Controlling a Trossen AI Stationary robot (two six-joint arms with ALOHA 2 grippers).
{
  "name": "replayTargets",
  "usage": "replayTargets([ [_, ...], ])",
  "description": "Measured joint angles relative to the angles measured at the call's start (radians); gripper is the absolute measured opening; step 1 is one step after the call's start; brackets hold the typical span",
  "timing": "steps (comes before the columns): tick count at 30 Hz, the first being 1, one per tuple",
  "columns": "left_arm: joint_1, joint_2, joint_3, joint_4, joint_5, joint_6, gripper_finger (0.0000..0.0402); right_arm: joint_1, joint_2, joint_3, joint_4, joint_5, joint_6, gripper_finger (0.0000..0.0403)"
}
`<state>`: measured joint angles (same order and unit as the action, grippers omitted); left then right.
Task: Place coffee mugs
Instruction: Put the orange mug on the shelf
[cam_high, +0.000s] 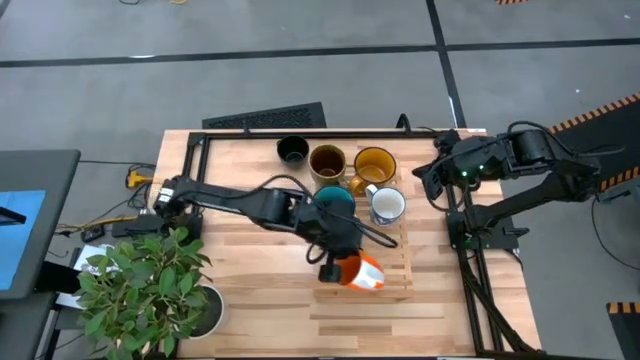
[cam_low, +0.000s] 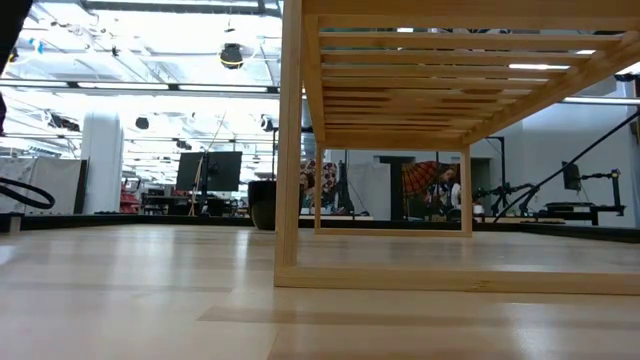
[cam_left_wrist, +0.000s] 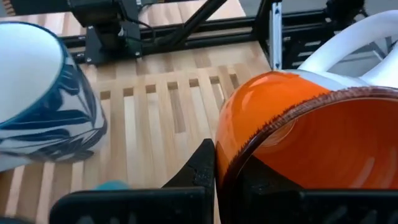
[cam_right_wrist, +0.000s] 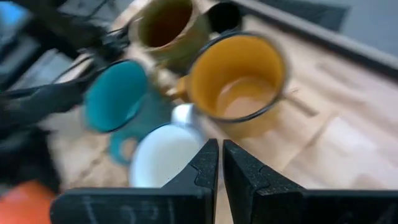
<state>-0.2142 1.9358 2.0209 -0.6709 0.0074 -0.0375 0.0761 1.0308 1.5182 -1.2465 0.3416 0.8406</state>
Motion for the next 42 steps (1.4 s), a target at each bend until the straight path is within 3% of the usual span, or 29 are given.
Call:
replayTargets([
  [11, 0.029, 0.015, -0.001, 0.016, -0.134, -0.072, 0.0000, 0.121, -0.017, 0.045, 0.110, -0.339, 0.077, 0.0050],
  [20, 0.032, 0.010, -0.001, 0.000, -0.105, -0.154, 0.0000, 0.270, 0.107, 0.053, 0.264, -0.344, 0.036, 0.0077],
  [30, 0.038, 0.007, -0.001, -0.044, -0.064, -0.320, 0.0000, 0.357, 0.216, 0.167, 0.228, -0.265, -0.314, 0.0176],
  [34, 0.038, 0.003, -0.001, -0.056, -0.083, -0.370, 0.0000, 0.391, 0.250, 0.168, 0.213, -0.261, -0.381, 0.0211],
  [42, 0.039, -0.009, -0.001, -0.047, -0.133, -0.402, 0.0000, 0.422, 0.337, 0.168, 0.107, -0.151, -0.407, 0.0223],
])
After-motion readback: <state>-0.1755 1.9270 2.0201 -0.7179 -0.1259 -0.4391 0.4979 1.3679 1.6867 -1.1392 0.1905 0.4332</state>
